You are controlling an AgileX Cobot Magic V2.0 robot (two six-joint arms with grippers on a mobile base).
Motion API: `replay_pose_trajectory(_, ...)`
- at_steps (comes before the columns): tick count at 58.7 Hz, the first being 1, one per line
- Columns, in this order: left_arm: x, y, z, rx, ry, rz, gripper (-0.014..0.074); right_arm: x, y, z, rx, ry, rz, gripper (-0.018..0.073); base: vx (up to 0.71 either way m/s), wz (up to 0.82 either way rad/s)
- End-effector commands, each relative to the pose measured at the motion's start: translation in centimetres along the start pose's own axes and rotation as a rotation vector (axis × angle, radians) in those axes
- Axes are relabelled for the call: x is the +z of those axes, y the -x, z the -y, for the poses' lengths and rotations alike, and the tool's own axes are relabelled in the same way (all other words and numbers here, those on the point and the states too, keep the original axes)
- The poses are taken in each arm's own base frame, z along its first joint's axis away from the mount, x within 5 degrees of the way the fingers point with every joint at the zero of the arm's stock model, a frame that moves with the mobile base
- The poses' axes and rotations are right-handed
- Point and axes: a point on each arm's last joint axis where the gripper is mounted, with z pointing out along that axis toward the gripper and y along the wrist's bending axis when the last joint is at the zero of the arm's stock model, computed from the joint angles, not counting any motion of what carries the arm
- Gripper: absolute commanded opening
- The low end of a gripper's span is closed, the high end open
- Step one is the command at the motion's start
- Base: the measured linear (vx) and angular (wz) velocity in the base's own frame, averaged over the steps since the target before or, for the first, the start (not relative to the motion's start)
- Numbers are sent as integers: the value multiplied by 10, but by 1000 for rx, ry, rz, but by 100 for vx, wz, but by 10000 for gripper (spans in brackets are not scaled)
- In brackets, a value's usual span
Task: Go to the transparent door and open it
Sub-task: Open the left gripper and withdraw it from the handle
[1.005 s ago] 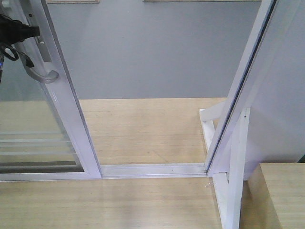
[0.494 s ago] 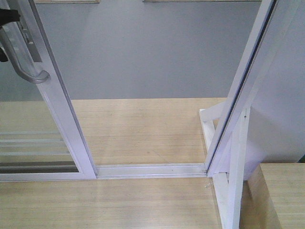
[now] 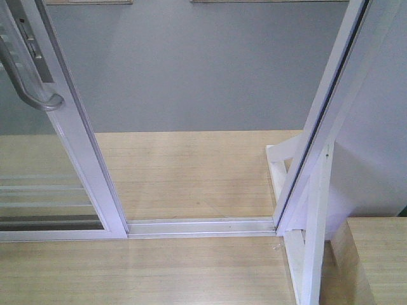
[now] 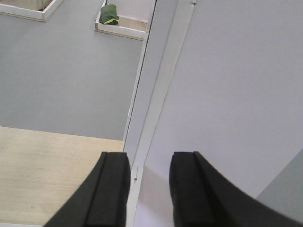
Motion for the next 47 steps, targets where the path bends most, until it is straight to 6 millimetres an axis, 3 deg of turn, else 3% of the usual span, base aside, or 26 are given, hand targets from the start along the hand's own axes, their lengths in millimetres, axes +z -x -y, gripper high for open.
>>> replay_pose_trajectory(1,-30,-5,0,-74,-33,138,86,-3,17,4,-12,-26,105,302,0,0)
replay_pose_trajectory(12,-61,-56,-9,-69,-25,93,87,-3,17,4,-12,-26,105,302,0,0)
replay_pose_trajectory(26,-67,-105,-19,-30,-1,-2,85,-3,17,4,-12,-26,105,302,0,0)
replay_pose_trajectory(33,-72,-109,-17,30,-25,29,30,-3,17,4,-12,-26,104,302,0,0)
replay_pose_trajectory(40,-93,-98,-10,179,-98,180,-8,-3,17,4,-12,-26,105,302,0,0)
replay_pose_trajectory(47,-113,-99,-10,123,-137,261,-5,-3,17,4,-12,-26,104,302,0,0)
